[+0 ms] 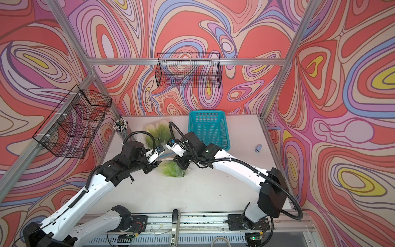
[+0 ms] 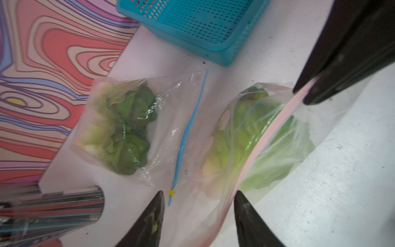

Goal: Open the zip-top bag and take out the chinese cabbages
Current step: Adjust the zipper food storage bag at the center of the board.

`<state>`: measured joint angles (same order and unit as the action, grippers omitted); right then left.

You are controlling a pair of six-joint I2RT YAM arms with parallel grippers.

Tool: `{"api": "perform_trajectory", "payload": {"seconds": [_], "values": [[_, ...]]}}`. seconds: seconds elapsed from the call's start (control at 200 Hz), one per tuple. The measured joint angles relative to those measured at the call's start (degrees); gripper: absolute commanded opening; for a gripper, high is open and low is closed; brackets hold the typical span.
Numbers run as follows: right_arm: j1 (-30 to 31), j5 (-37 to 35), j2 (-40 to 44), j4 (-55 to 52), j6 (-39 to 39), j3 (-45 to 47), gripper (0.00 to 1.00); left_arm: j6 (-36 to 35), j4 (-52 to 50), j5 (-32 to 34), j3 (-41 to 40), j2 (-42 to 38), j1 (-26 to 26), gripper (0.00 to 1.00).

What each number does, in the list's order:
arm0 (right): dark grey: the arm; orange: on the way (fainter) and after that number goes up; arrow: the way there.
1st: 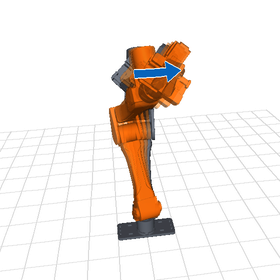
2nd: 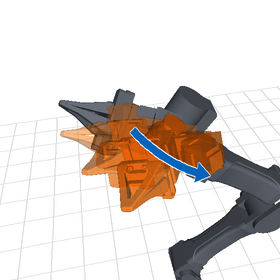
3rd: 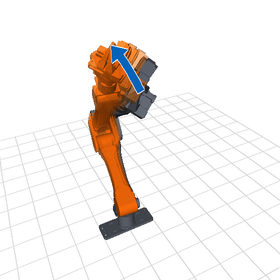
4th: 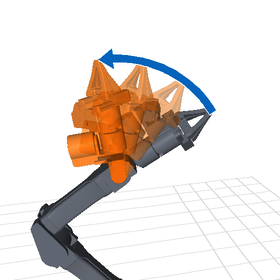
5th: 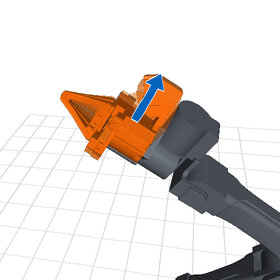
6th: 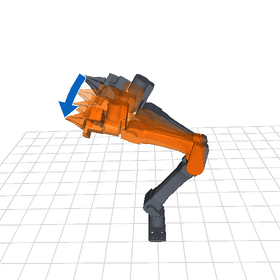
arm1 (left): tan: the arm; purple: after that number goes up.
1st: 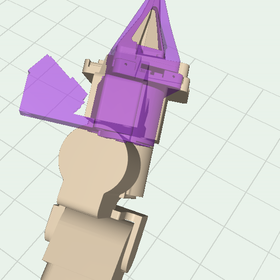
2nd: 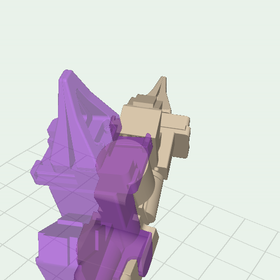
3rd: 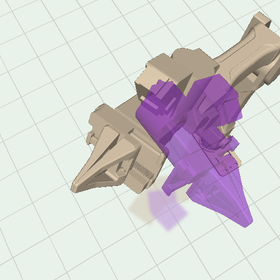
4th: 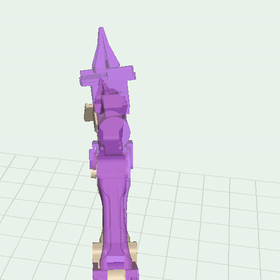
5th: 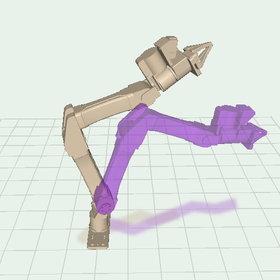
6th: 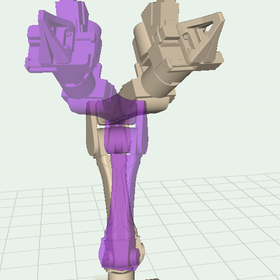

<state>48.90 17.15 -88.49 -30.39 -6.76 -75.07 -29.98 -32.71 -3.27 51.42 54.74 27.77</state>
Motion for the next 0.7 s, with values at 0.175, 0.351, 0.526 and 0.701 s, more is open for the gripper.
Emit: {"api": "perform_trajectory", "payload": {"seconds": [0.175,0.351,0.526,0.701], "values": [[0.0,-0.6,0.0,0.4,-0.1,1.5,0.00,0.0,-1.8,6.6,0.0,-4.5,-0.6,0.65],[0.0,-0.9,0.9,1.0,-0.3,2.7,0.00,2.4,-2.9,5.9,0.0,-6.5,-6.7,0.64],[-0.4,-0.7,2.0,1.8,-0.7,3.5,0.00,8.3,-2.8,-2.0,-0.1,-7.4,-16.7,0.62],[-1.7,-0.2,2.6,2.9,-0.9,5.0,0.00,16.1,-2.6,-8.5,-0.5,-6.4,-22.0,0.57]]}}
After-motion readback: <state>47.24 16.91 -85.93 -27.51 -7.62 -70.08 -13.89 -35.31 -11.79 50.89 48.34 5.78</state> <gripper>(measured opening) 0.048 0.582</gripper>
